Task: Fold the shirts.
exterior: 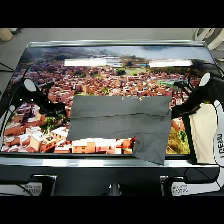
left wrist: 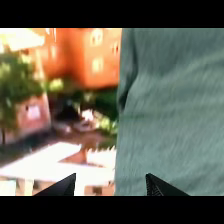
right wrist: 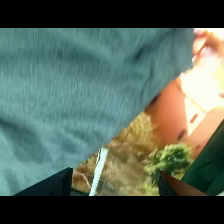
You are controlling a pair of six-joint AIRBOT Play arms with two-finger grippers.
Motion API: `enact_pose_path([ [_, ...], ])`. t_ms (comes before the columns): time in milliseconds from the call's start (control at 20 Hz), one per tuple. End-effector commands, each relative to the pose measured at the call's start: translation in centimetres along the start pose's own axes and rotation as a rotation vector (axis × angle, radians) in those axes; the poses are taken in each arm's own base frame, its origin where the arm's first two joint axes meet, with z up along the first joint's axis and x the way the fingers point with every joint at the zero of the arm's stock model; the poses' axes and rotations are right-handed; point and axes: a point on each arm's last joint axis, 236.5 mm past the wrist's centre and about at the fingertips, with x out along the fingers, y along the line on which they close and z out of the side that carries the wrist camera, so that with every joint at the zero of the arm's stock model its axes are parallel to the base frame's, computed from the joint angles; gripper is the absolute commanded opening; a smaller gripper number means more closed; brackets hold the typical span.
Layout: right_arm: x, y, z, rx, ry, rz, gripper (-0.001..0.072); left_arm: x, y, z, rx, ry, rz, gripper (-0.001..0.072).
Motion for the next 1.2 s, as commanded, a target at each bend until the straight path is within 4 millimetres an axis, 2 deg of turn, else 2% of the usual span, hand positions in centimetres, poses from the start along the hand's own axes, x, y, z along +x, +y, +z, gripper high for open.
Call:
enact_pose_path([
  [0,2.3,1.7,-4.8,0.027,0.026,0.032,0.0528,3.2,0.9,-5.9,-0.004,0.041,-0.024,0.0526],
  [150,3.2,2.8,-6.1,0.034,-0.006,0.036,0.0527,5.6,-0.3,-7.5,-0.045,0.019,-0.103,0.0526],
  [250,3.3,2.7,-6.6,0.032,0.005,0.027,0.0527,6.2,-1.8,-7.3,-0.060,-0.004,-0.179,0.0525],
  [450,3.3,2.8,-6.6,0.034,0.005,0.030,0.0532,7.2,-2.5,-7.8,-0.067,0.016,-0.195,0.0526],
  [550,3.7,4.0,-6.7,0.015,0.007,0.079,0.0628,7.7,-3.0,-7.4,-0.051,-0.002,-0.186,0.0525],
  [600,4.2,4.7,-6.9,0.007,0.011,0.110,0.0628,7.8,-3.3,-7.1,-0.043,-0.018,-0.181,0.0524],
  [650,5.0,5.6,-7.3,0.009,0.020,0.146,0.0628,8.0,-3.6,-6.8,-0.048,-0.030,-0.176,0.0495],
  [700,5.9,6.4,-7.8,0.011,0.029,0.180,0.0628,8.1,-3.9,-6.7,-0.047,-0.035,-0.173,0.0374],
  [750,6.9,7.1,-8.0,0.012,0.026,0.207,0.0627,8.2,-4.2,-6.8,-0.043,-0.035,-0.172,0.0178],
  [800,7.7,7.6,-8.1,0.016,0.018,0.226,0.0626,8.2,-4.3,-6.8,-0.039,-0.034,-0.172,0.0040],
  [1050,10.7,8.6,-9.3,0.055,0.024,0.249,0.0593,7.8,-4.4,-6.7,-0.034,-0.046,-0.173,0.0027],
  [1150,11.1,8.6,-8.8,0.076,-0.001,0.247,0.0489,7.8,-4.4,-6.7,-0.034,-0.047,-0.174,0.0027],
])
